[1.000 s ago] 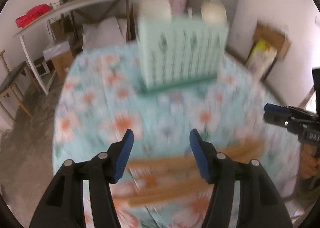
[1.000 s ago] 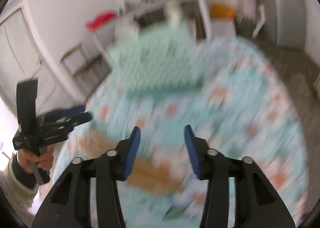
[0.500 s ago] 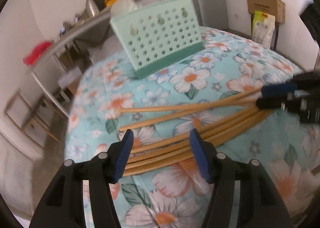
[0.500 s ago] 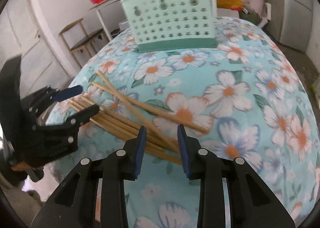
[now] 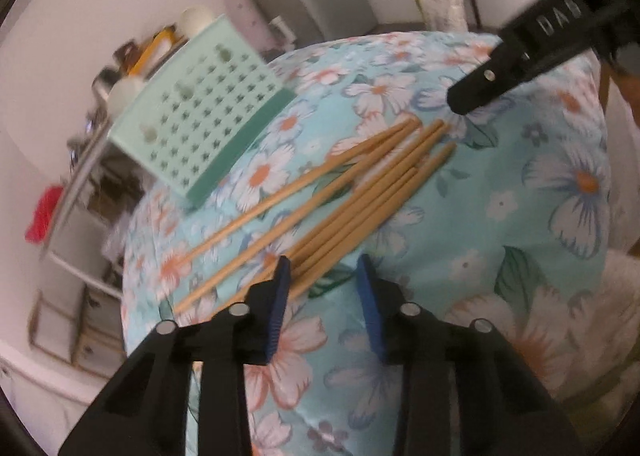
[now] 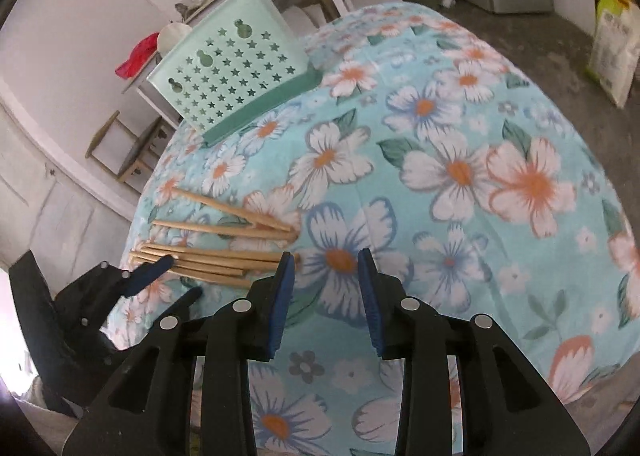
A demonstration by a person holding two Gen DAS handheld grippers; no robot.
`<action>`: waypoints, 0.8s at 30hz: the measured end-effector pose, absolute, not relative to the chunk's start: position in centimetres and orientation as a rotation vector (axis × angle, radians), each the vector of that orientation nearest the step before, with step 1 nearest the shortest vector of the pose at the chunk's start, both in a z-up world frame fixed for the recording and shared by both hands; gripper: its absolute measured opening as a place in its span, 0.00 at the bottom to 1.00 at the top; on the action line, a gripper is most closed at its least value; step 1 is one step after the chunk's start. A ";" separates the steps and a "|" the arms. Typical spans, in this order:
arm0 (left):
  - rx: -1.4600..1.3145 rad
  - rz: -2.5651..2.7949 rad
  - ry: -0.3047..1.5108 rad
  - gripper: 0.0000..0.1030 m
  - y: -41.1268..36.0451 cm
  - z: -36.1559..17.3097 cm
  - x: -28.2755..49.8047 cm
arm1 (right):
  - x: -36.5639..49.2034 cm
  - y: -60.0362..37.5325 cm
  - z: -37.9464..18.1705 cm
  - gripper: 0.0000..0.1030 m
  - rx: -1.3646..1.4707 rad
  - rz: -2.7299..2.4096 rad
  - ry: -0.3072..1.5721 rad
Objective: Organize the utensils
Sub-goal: 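Move both grippers down to the wooden chopsticks on the bedspread, then grasp one wooden chopstick with the left gripper while the right gripper grasps another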
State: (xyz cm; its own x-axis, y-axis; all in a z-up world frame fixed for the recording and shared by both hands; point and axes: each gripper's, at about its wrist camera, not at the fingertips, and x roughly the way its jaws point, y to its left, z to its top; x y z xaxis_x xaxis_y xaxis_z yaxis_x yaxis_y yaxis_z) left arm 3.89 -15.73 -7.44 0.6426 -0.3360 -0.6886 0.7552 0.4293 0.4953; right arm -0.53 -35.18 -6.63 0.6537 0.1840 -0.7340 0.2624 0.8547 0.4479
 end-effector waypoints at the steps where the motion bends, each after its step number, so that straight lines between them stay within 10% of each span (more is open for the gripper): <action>1: 0.917 -0.724 0.521 0.23 -15.9 -7.6 3.6 | -0.5 -35.3 -6.7 0.32 0.571 -0.049 0.867; 10: 1.091 -0.720 0.476 0.14 -16.1 -7.5 1.5 | -0.7 -36.1 -6.5 0.32 0.588 -0.056 0.849; 24: 1.017 -0.907 0.595 0.26 -19.7 -6.9 0.7 | -1.3 -36.5 -7.0 0.32 0.606 -0.068 0.837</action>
